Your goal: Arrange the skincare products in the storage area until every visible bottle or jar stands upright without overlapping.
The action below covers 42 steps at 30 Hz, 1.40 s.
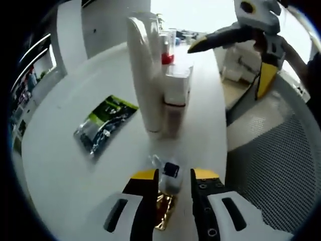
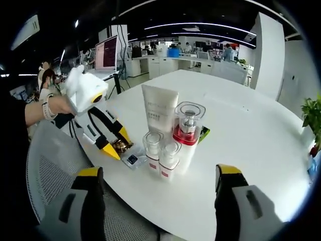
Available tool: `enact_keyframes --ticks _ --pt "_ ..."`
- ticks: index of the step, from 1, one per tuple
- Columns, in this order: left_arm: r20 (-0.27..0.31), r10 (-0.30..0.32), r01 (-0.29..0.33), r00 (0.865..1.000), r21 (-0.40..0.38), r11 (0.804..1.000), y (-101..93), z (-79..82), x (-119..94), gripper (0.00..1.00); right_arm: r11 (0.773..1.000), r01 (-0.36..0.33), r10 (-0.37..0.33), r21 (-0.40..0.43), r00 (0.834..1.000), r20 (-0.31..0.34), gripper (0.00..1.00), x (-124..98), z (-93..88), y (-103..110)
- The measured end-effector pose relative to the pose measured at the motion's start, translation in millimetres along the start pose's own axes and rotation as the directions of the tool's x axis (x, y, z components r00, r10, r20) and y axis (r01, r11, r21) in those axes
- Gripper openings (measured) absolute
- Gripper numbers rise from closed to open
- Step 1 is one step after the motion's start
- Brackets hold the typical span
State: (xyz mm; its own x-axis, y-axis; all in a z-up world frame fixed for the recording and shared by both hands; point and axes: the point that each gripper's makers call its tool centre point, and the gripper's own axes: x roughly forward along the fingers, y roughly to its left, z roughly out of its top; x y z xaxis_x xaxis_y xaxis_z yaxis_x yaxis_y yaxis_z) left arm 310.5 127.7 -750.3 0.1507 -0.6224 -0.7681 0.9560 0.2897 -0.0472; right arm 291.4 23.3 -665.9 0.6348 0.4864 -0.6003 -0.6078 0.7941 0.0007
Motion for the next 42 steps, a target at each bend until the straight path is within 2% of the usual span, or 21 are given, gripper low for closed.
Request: enact_keyframes --ticks 2,4,7,11,16,19,27,38,42 --pt "-0.009 -0.009 0.009 1.000 0.005 1.000 1.3 -0.7 5 0.16 1.000 0.002 -0.002 0.002 1.000 -0.001 0.92 0 -0.4 -1" --pt "-0.035 -0.033 0.034 0.999 0.028 0.999 -0.3 -4.3 10 0.17 1.000 0.001 -0.001 0.005 1.000 -0.005 0.92 0 -1.1 -2" --pt "-0.068 -0.018 0.021 0.998 0.044 0.999 4.4 -10.2 18 0.17 1.000 -0.001 0.001 0.004 1.000 -0.009 0.92 0 -1.6 -1" --pt "-0.076 -0.025 0.027 0.997 0.028 0.999 6.3 -12.1 24 0.13 1.000 -0.006 0.006 0.006 1.000 -0.012 0.91 0 -1.9 0" --pt "-0.092 -0.029 0.032 0.995 0.034 0.999 7.4 -14.5 26 0.13 1.000 -0.009 0.009 0.008 1.000 -0.010 0.92 0 -1.3 1" --pt "-0.096 -0.036 0.042 0.995 0.060 0.997 7.4 -15.5 27 0.13 1.000 -0.009 0.009 0.010 1.000 -0.015 0.92 0 -2.4 0" --pt "-0.105 -0.020 0.027 0.994 0.065 0.998 11.1 -24.6 19 0.13 1.000 -0.003 0.003 0.008 1.000 -0.024 0.92 -2 -4.5 -2" --pt "-0.095 0.003 0.000 0.996 0.032 0.999 20.5 -48.7 -1 0.13 1.000 -0.013 0.013 -0.003 1.000 -0.027 0.92 0 -1.8 1" --pt "-0.107 0.010 -0.007 0.994 0.028 1.000 25.6 -59.9 -10 0.13 1.000 -0.016 0.016 -0.011 1.000 -0.026 0.92 1 1.3 2"
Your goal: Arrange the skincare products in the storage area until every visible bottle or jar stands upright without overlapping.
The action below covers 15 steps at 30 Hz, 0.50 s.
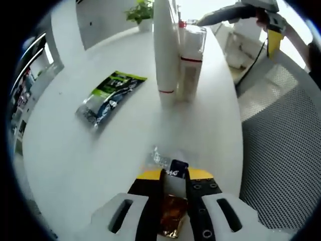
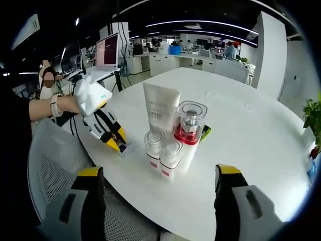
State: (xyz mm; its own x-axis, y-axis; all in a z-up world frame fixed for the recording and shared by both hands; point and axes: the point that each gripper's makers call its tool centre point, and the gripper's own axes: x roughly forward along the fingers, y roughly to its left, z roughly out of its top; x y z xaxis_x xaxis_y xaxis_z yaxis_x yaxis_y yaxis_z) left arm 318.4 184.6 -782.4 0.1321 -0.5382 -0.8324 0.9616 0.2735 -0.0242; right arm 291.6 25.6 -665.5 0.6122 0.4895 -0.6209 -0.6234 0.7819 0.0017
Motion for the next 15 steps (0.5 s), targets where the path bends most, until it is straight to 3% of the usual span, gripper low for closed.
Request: enact_keyframes --ticks 15 --pt "-0.047 0.023 -0.025 0.999 -0.030 0.999 17.6 -45.3 -28 0.13 1.000 -0.003 0.003 -0.011 1.000 -0.007 0.91 2 1.3 2"
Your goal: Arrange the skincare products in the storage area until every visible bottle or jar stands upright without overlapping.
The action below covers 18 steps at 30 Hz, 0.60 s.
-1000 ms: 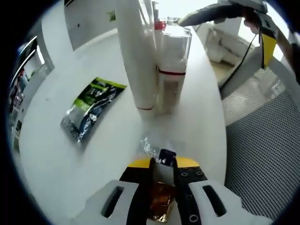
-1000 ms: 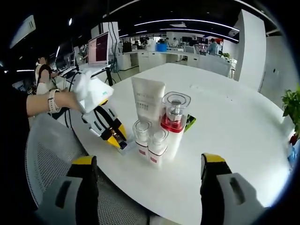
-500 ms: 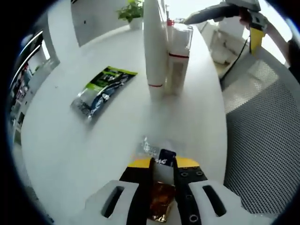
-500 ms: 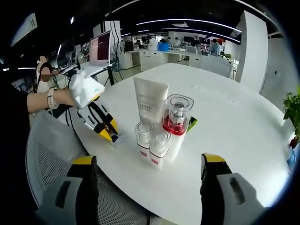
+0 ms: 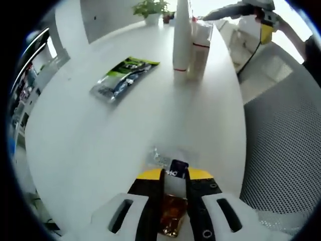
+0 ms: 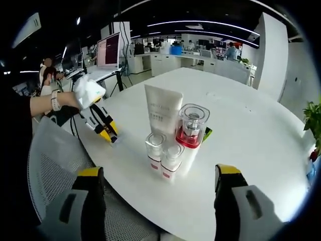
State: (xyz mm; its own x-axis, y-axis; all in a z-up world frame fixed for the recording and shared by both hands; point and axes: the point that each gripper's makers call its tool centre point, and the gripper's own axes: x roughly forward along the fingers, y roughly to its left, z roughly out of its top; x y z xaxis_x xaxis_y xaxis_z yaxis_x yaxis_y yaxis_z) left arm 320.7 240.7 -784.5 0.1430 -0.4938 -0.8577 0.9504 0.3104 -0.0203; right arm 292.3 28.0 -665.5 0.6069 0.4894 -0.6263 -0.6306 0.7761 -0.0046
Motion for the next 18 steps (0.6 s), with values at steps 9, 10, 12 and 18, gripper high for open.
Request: enact_keyframes --ticks 9,10,12,18 --pt "-0.026 0.027 -0.028 0.999 -0.024 0.999 11.3 -24.8 -15 0.13 1.000 -0.002 0.002 -0.002 1.000 -0.003 0.91 1 0.4 0" --pt "-0.028 0.028 -0.028 0.999 -0.022 0.999 12.0 -26.3 -16 0.13 1.000 -0.003 0.003 -0.005 1.000 -0.004 0.91 1 0.8 0" --pt "-0.043 0.034 -0.035 0.998 -0.023 0.999 14.8 -30.9 -19 0.13 1.000 -0.005 0.005 -0.007 1.000 -0.003 0.91 1 1.6 1" --pt "-0.056 0.039 -0.041 0.998 -0.036 0.999 22.1 -39.5 -25 0.13 1.000 -0.005 0.005 -0.004 1.000 -0.007 0.91 3 0.6 0"
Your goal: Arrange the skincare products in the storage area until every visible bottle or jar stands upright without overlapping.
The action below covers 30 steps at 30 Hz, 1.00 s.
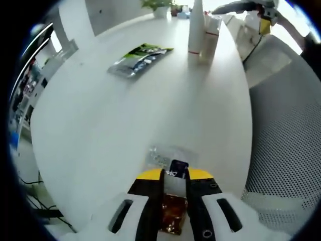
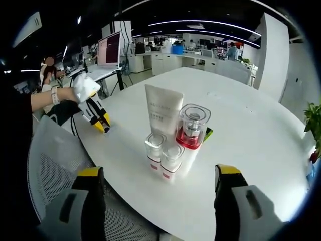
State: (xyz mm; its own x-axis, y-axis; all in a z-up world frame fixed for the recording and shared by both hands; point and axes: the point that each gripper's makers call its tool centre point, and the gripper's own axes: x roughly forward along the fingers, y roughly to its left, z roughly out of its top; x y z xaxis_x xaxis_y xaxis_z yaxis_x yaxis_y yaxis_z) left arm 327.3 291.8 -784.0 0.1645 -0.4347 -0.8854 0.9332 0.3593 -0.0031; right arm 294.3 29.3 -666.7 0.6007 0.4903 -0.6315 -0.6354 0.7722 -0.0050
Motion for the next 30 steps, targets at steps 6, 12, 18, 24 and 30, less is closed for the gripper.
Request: enact_keyframes --ticks 6,12,18,24,30 --pt "-0.004 0.006 -0.006 1.000 -0.009 1.000 1.8 -1.2 -1 0.13 1.000 -0.002 0.002 0.003 1.000 -0.003 0.91 0 -0.7 1" --pt "-0.010 0.032 -0.033 0.999 -0.040 0.999 7.3 3.2 -3 0.19 1.000 -0.004 0.004 0.001 1.000 -0.003 0.91 2 0.8 0" --pt "0.042 0.046 -0.043 0.998 -0.058 0.997 14.2 26.3 -10 0.21 1.000 -0.004 0.004 -0.003 1.000 -0.003 0.91 3 3.4 -3" --pt "0.076 0.040 -0.038 0.996 -0.028 0.999 19.3 57.2 -8 0.22 1.000 -0.008 0.008 -0.006 1.000 0.001 0.91 3 8.6 -7" --pt "0.098 0.033 -0.032 0.995 -0.015 0.999 26.8 79.7 -3 0.22 1.000 -0.017 0.017 0.008 1.000 0.008 0.90 -1 12.8 -16"
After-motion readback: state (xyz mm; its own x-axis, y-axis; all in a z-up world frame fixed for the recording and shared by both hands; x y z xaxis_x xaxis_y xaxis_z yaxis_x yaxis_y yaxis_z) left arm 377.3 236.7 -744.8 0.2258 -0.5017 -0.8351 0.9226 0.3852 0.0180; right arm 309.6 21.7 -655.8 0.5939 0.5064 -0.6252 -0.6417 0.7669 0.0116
